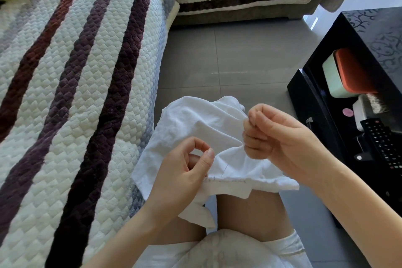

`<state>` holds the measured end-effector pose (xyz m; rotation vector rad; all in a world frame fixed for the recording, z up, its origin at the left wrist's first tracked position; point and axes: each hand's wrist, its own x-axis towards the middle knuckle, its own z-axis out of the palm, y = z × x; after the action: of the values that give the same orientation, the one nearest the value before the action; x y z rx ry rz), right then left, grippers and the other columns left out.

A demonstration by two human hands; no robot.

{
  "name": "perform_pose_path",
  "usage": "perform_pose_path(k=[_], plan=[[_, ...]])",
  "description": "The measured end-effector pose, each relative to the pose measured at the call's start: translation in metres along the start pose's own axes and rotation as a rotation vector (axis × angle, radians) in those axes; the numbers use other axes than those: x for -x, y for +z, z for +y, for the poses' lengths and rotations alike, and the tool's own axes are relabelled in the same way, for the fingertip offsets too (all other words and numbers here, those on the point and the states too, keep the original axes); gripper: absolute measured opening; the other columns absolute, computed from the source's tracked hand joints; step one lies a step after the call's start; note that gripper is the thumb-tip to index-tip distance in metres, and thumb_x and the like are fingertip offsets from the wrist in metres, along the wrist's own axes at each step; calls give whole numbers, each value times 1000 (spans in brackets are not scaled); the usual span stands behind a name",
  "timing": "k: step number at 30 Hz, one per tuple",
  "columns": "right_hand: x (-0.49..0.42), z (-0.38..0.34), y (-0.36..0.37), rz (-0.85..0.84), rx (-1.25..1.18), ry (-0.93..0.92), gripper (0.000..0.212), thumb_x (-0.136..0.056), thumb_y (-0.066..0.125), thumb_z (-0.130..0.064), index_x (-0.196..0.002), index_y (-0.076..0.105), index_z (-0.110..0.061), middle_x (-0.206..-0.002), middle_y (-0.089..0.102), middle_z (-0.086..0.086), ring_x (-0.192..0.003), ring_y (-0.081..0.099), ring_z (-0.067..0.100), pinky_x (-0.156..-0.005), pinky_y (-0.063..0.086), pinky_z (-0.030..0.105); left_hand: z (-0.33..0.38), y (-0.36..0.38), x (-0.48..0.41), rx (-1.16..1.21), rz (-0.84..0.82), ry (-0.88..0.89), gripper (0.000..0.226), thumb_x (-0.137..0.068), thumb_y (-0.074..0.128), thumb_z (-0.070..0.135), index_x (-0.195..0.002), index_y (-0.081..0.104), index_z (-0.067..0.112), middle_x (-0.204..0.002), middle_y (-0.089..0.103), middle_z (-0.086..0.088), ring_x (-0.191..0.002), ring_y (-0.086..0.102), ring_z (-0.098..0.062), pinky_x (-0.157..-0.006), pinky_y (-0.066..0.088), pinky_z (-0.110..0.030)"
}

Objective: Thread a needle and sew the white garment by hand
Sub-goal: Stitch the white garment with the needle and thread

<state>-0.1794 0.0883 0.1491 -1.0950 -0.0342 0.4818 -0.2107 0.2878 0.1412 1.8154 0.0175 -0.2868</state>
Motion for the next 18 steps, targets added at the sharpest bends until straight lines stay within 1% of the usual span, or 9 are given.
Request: perform_pose_path(k=[2, 4, 5, 7, 10, 12, 14, 15, 18], plan=[[0, -1, 2, 162, 389, -121, 23, -89, 61, -23, -80, 52, -4, -72, 47, 8, -65, 48, 18, -63, 49, 25, 0, -1, 1, -4, -1, 4, 11, -90, 58, 26, -80, 57, 20, -43, 43, 9, -40, 35, -2, -44, 29, -11], [-2, -5, 0, 256, 438, -182, 19, -85, 61, -24, -81, 59, -6, -78, 60, 7, -78, 60, 19, -79, 54, 29, -1, -2, 2, -3, -4, 10, 12, -90, 57, 26, -80, 57, 20, -45, 41, 5, -41, 33, -5, -43, 28, -12], [-4, -10, -2, 254, 266, -162, 15, -83, 60, -23, -80, 59, -8, -77, 63, 7, -78, 64, 20, -81, 56, 31, -2, -3, 2, -4, -5, 11, 13, -90, 57, 27, -80, 56, 19, -46, 40, 4, -41, 31, -6, -43, 27, -13], [-10, -23, -9, 226, -153, -103, 9, -83, 55, -16, -78, 50, -10, -67, 59, 4, -64, 64, 16, -68, 58, 29, -3, -4, 3, -13, -2, 8, 13, -90, 57, 28, -81, 56, 18, -45, 40, 5, -41, 32, -6, -43, 28, -13], [-22, -44, -31, 298, -386, -111, 21, -71, 60, -6, -72, 41, -14, -58, 45, -3, -45, 43, 6, -43, 41, 17, -4, -4, 4, -25, 12, 6, 13, -90, 56, 28, -81, 56, 17, -45, 40, 6, -40, 32, -3, -43, 28, -12], [-29, -54, -48, 474, -194, -210, 25, -84, 48, 3, -71, 38, -16, -56, 38, -6, -44, 31, 6, -42, 28, 17, -4, -4, 5, -32, 27, 10, 12, -90, 56, 26, -81, 56, 18, -44, 39, 6, -39, 32, -3, -42, 28, -12], [-32, -54, -56, 647, 230, -328, 26, -95, 42, -5, -73, 43, -17, -53, 38, -11, -45, 29, 4, -43, 23, 17, -3, -4, 5, -40, 36, 22, 12, -91, 56, 24, -81, 56, 18, -44, 38, 7, -39, 31, -3, -41, 26, -12], [-32, -51, -53, 655, 448, -356, 22, -95, 47, -10, -74, 48, -18, -53, 42, -14, -46, 33, 3, -44, 27, 16, -3, -3, 5, -45, 36, 29, 12, -91, 56, 24, -81, 55, 17, -43, 36, 8, -38, 30, -4, -41, 26, -12], [-25, -29, -31, 311, 881, -260, 9, -85, 60, -24, -83, 67, -18, -64, 54, 1, -60, 45, 6, -55, 36, 17, -1, -3, 5, -48, 36, 43, 12, -92, 55, 22, -82, 55, 16, -40, 34, 9, -35, 28, -4, -39, 24, -11]])
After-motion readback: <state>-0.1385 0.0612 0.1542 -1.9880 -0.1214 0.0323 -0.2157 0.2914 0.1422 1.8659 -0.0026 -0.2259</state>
